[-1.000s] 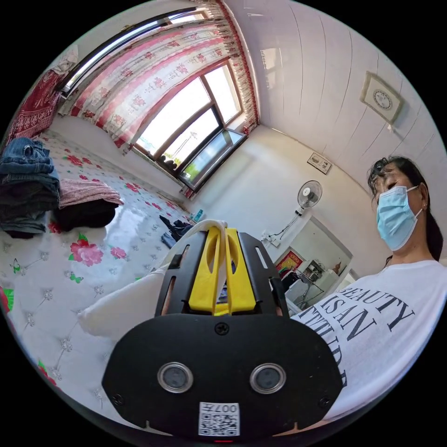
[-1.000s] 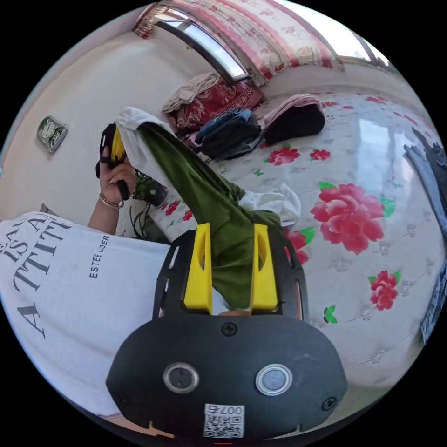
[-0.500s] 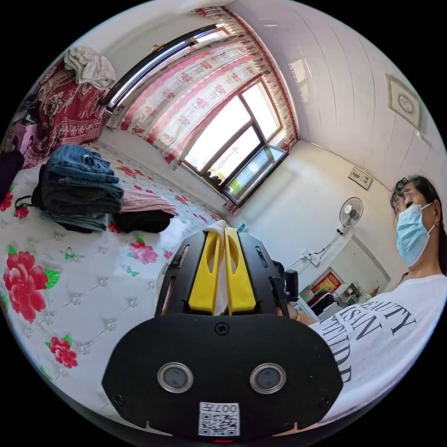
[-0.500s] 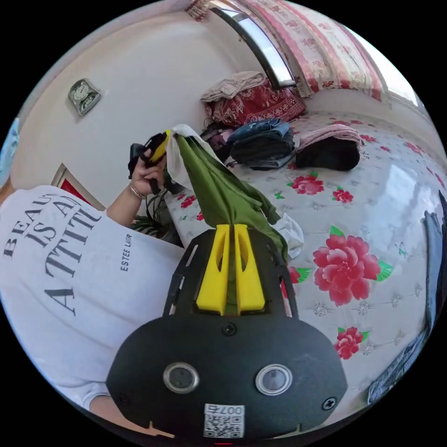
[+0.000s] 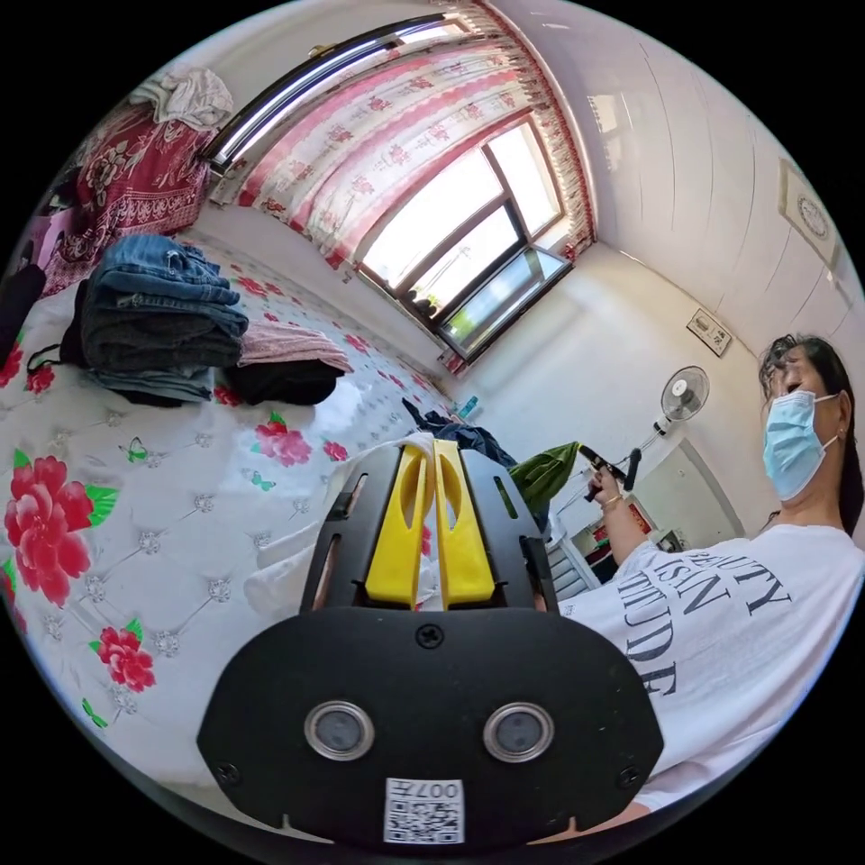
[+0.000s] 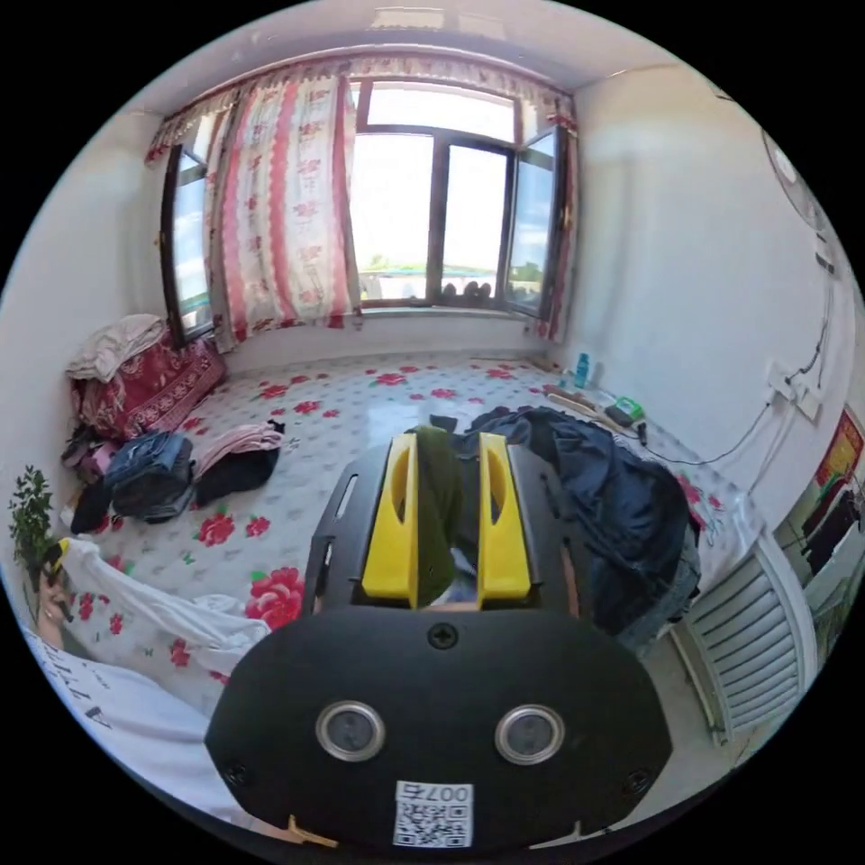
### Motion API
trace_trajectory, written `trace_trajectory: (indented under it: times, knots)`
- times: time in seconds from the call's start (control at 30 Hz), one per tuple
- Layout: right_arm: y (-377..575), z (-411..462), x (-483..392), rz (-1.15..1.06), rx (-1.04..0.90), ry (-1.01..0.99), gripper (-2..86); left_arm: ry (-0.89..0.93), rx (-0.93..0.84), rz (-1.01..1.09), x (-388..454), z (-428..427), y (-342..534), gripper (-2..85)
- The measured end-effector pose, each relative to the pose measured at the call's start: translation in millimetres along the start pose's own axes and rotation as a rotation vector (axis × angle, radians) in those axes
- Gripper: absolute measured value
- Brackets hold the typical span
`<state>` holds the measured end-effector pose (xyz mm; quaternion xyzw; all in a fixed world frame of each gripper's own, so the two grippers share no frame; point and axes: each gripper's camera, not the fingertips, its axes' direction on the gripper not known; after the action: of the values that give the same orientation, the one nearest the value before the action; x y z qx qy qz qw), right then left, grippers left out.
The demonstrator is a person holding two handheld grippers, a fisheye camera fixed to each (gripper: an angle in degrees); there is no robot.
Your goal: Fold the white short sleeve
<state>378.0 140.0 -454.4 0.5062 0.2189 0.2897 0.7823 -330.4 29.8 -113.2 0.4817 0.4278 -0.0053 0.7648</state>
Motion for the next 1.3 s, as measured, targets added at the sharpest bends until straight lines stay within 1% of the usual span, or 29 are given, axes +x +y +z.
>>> trace_trajectory:
  times: [0.07,0.1,0.13,0.17,0.2,0.27,0.3,0.37,0.43,0.47,0.5,0.53,0.57,0.6,0.63,0.67,0.73,0.77,0.83,0.9,0.97,1.0,1.07,1.1,1.17,1.2,1.27,1.3]
  knots:
    - [11,33,5,-0.015,-0.119,-0.074,7.3,0.04,0.026,0.029,14,5,-5,-1.0]
    - [19,42,-1,-0.028,-0.132,-0.099,7.5,0.055,0.035,0.053,25,10,-9,-1.0]
    - [41,63,-19,-0.067,-0.151,-0.173,7.8,0.057,0.036,0.066,30,13,-10,-1.0]
    - [69,86,-45,-0.126,-0.186,-0.292,7.9,0.056,0.036,0.088,40,20,-14,-0.9]
    - [85,99,-60,-0.152,-0.213,-0.356,7.9,0.055,0.034,0.104,50,28,-19,-0.9]
    - [157,151,-127,-0.228,-0.35,-0.591,7.8,0.067,0.025,0.137,63,44,-30,-0.9]
    - [176,163,-144,-0.244,-0.385,-0.639,7.7,0.082,0.012,0.16,72,58,-41,-0.8]
    - [241,201,-207,-0.284,-0.513,-0.752,7.3,0.101,-0.014,0.191,86,83,-64,-0.5]
    - [270,222,-244,-0.333,-0.585,-0.782,7.0,0.064,-0.044,0.234,100,115,-91,0.2]
    - [281,233,-264,-0.346,-0.613,-0.776,6.7,-0.024,-0.048,0.236,103,138,-107,1.8]
    - [285,238,-272,-0.35,-0.623,-0.78,6.6,-0.175,-0.043,0.239,101,162,-119,4.4]
    - [290,247,-284,-0.349,-0.64,-0.787,6.4,-0.263,-0.055,0.248,97,175,-123,6.6]
    - [293,255,-293,-0.336,-0.652,-0.781,6.1,-0.457,-0.115,0.243,83,201,-128,11.0]
    - [295,258,-297,-0.331,-0.658,-0.779,6.0,-0.61,-0.194,0.18,62,223,-125,12.3]
    - [299,264,-302,-0.329,-0.675,-0.787,5.8,-0.65,-0.225,0.138,51,230,-121,13.0]
    - [303,268,-306,-0.33,-0.693,-0.785,5.6,-0.65,-0.252,0.076,33,237,-105,13.3]
    - [310,272,-310,-0.336,-0.7,-0.764,5.2,-0.602,-0.253,0.024,13,239,-69,12.8]
    - [316,275,-312,-0.338,-0.705,-0.756,4.8,-0.612,-0.289,-0.02,0,243,-43,12.5]
    - [325,283,-316,-0.341,-0.732,-0.739,4.1,-0.631,-0.384,-0.074,-17,251,0,12.2]
    - [338,292,-323,-0.357,-0.765,-0.726,3.2,-0.594,-0.527,-0.161,-35,265,57,11.7]
    - [356,299,-335,-0.39,-0.828,-0.715,2.0,-0.568,-0.601,-0.211,-41,274,93,11.4]
    - [358,296,-335,-0.395,-0.807,-0.701,1.7,-0.545,-0.639,-0.229,-41,281,112,11.5]
    - [359,282,-331,-0.405,-0.773,-0.69,0.5,-0.519,-0.705,-0.232,-39,295,139,11.9]
    - [358,276,-328,-0.403,-0.764,-0.701,0.3,-0.518,-0.757,-0.224,-36,305,155,12.4]
    - [351,247,-308,-0.383,-0.697,-0.722,0.0,-0.536,-0.803,-0.193,-28,317,176,13.1]
    - [349,238,-300,-0.372,-0.67,-0.729,-0.1,-0.591,-0.782,-0.123,-16,317,182,12.3]
    - [339,199,-264,-0.303,-0.553,-0.781,-0.2,-0.637,-0.807,-0.08,-6,320,190,10.5]
    - [337,189,-254,-0.286,-0.526,-0.798,-0.2,-0.625,-0.817,-0.057,0,317,195,6.8]
